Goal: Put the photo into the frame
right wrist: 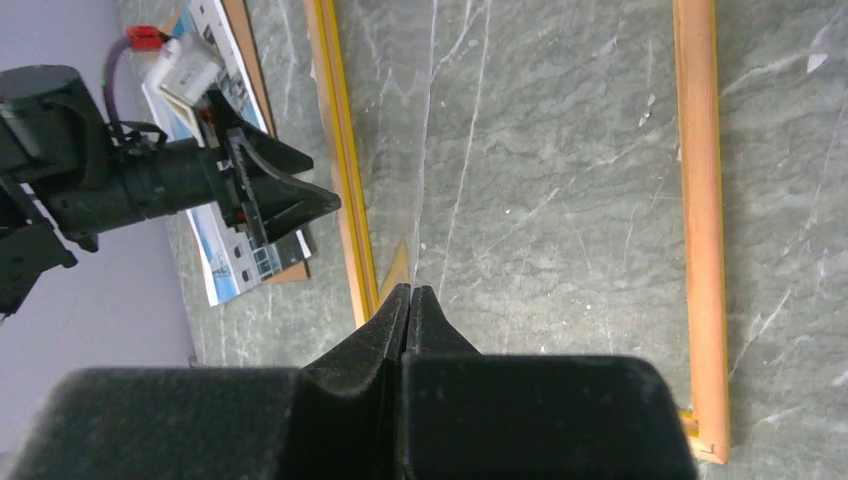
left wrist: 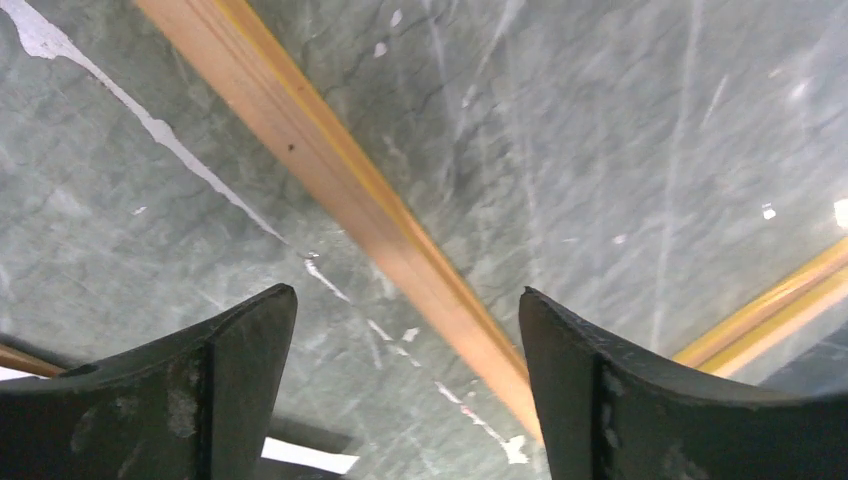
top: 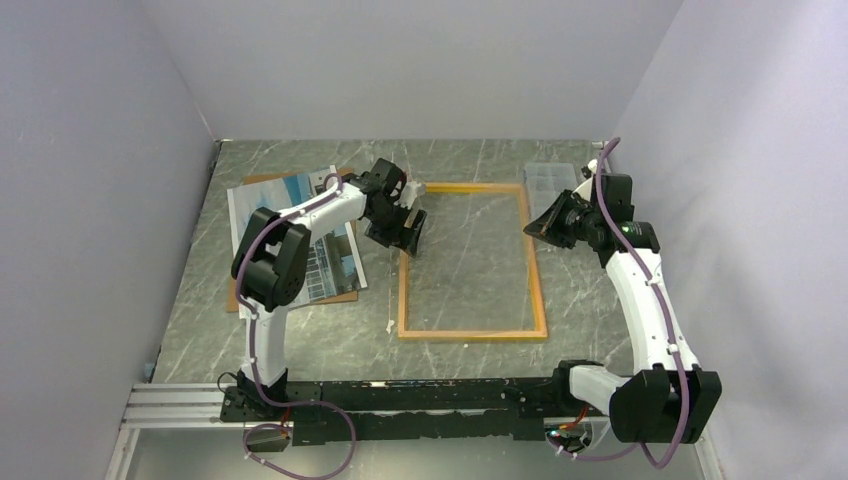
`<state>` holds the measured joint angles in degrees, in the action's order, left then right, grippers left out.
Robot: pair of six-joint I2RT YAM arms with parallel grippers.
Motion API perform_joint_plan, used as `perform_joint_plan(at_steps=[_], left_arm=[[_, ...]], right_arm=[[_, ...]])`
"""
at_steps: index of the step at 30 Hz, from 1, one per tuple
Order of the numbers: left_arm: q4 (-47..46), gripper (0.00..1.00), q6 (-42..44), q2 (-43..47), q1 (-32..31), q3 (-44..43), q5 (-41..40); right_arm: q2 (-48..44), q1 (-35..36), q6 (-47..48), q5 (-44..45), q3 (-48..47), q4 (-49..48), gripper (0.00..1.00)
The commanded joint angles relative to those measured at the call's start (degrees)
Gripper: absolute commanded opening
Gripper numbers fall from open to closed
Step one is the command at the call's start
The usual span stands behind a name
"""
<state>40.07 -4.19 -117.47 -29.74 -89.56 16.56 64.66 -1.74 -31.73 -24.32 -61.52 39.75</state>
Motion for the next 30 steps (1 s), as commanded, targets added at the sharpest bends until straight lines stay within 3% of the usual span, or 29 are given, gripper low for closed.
perform_joint_plan(at_steps=[1,7,11,20,30], left_arm=[[-3.9,0.94,-3.7,4.5,-0.1,0.8,4.1],[-2.4,0.95,-1.8,1.1,-0.3,0.7,-2.1],[-2.4,0.83,-0.2,-0.6,-0.3,2.3,-6.1],[-1.8,0.44,3.4,-2.6,-0.1,2.6,-10.5],[-5.3,0.31,10.8,0.8,1.8,5.8,-16.4]], right_arm=[[-1.5,0.1,-0.5,-1.6,1.3,-2.3,0.00],[-1.6,0.1,-1.2,-2.1,2.5,-3.1,0.00],[-2.3,0.2,-2.5,-1.9,3.6,-4.1,0.00],[-4.9,3.6,-7.5,-0.3,8.5,-7.4,0.00],[-6.2,12.7,-13.2,8.4,12.7,-10.8,0.00]])
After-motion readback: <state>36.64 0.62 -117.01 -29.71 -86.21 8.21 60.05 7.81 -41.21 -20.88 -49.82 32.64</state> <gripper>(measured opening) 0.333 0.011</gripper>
